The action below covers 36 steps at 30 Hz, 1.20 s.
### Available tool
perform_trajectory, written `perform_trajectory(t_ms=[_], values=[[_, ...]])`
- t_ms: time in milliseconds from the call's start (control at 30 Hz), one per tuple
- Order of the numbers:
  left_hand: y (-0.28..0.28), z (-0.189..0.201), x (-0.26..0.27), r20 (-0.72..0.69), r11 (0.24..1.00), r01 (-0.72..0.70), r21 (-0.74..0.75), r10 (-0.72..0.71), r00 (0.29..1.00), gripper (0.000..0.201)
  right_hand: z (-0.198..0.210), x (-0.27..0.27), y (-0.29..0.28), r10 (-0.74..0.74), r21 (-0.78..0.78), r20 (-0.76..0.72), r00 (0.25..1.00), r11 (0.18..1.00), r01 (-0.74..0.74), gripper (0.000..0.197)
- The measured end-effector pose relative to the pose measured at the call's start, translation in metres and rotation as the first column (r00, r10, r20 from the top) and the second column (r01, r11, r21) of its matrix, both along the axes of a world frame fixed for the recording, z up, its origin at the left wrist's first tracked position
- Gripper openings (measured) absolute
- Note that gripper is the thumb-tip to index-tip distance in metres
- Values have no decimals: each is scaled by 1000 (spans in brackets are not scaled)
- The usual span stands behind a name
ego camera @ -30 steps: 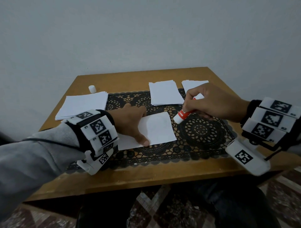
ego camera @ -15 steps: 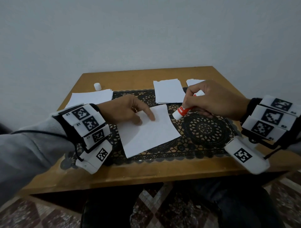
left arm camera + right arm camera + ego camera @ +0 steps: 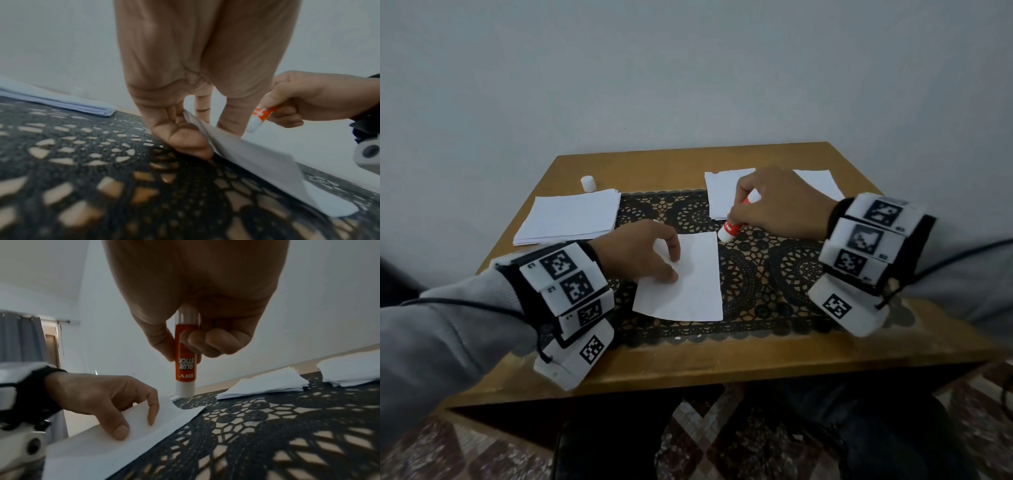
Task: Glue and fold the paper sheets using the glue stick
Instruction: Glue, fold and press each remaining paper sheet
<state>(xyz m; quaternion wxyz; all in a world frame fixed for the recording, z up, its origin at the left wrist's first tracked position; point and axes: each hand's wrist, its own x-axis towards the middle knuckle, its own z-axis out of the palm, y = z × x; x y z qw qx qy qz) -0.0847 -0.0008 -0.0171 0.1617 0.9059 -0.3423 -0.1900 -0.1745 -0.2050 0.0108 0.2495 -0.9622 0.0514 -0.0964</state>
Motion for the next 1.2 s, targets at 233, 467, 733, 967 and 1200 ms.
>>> perform_trajectory(t_ms=[233, 467, 733, 967, 1200], values=[[-2, -4, 4, -4, 998, 29, 56, -29, 1000, 44, -11, 27, 16, 18, -88, -27, 999, 996, -21, 17], [-2, -3, 6, -3, 994, 81, 77, -81, 997, 54, -11, 34, 25, 32, -149, -73, 997, 988, -42, 14], [-1, -4, 6, 0, 994, 86, 67, -86, 996, 55, -11, 21, 33, 86, -97, -123, 989, 990, -99, 16], [-1, -5, 6, -10, 995, 83, 62, -82, 997, 55, -10, -4, 47, 150, -23, -180, 972, 987, -157, 18], [-3, -6, 8, 16, 993, 100, 67, -101, 995, 55, -7, -29, 59, 217, -20, -209, 953, 974, -227, 17]])
